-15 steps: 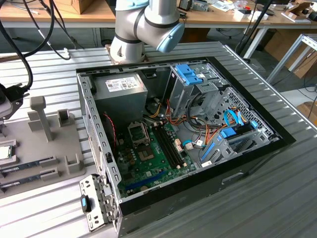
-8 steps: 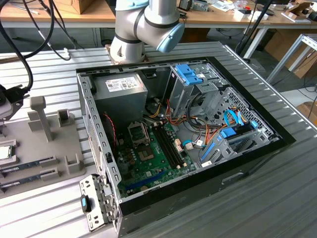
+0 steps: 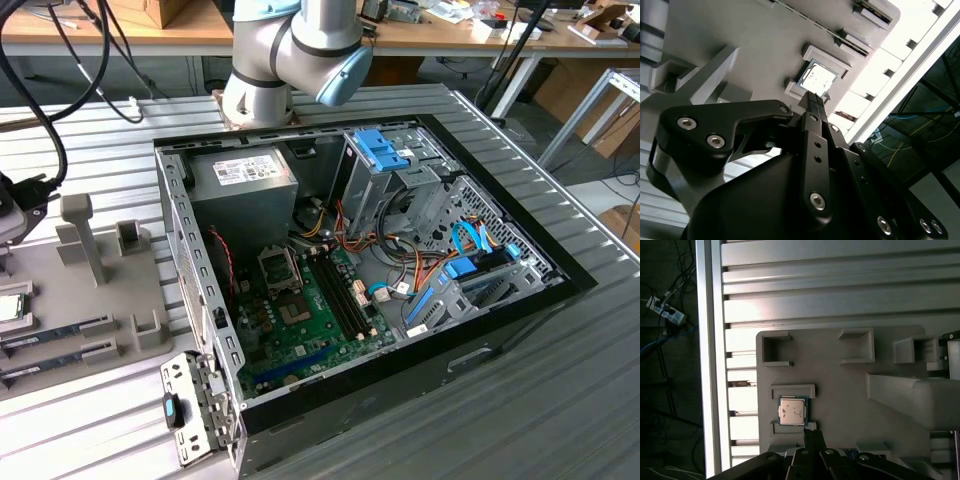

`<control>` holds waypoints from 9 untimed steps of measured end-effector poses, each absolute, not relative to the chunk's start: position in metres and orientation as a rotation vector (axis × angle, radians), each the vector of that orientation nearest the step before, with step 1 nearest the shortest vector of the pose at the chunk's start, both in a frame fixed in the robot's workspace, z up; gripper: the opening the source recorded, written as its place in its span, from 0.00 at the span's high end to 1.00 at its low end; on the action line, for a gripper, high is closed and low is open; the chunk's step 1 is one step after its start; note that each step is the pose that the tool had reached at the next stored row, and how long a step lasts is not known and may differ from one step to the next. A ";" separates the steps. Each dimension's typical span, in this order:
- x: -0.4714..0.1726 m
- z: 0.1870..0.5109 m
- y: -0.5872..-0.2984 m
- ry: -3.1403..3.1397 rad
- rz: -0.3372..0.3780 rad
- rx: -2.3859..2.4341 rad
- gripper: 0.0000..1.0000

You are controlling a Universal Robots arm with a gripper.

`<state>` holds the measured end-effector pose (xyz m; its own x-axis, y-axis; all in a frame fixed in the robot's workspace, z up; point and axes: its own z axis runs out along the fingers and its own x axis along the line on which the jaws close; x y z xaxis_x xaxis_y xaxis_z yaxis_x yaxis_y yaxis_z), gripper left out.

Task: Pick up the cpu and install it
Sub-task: 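Reach for the cpu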

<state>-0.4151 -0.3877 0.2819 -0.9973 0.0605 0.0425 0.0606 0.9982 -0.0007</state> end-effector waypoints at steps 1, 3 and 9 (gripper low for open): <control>-0.415 0.281 -0.388 -3.098 -0.001 -0.094 0.89; -0.415 0.280 -0.388 -3.098 -0.001 -0.094 0.89; -0.415 0.278 -0.388 -3.098 -0.001 -0.094 0.89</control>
